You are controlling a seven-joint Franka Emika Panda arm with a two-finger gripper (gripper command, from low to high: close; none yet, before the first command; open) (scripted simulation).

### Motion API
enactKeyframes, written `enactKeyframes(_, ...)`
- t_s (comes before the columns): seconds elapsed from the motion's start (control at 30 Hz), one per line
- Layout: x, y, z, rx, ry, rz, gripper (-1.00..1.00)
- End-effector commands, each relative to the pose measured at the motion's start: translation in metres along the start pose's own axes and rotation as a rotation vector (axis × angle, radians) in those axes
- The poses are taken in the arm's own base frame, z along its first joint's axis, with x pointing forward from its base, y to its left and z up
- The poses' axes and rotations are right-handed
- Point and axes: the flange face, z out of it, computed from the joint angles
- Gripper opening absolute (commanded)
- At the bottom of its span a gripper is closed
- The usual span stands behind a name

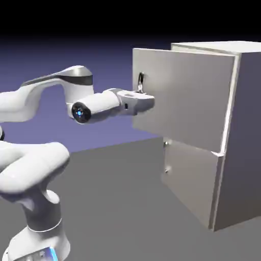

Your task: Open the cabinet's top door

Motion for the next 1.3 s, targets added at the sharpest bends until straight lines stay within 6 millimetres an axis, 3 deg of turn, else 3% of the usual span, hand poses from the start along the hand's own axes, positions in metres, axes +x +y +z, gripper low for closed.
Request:
enactKeyframes(0.0, 0.002, 0.002, -0.007, 0.015, -0.015, 0.000, -1.00)
enactKeyframes(0.37, 0.031, 0.030, -0.072, 0.175, -0.169, 0.001, -1.00)
enactKeyframes(0.57, 0.031, 0.025, -0.074, 0.191, -0.159, 0.003, -1.00)
enactKeyframes(0.73, 0.034, 0.034, -0.076, 0.184, -0.185, 0.000, -1.00)
enactKeyframes(1.27, 0.085, 0.085, -0.141, 0.385, -0.385, 0.000, -1.00)
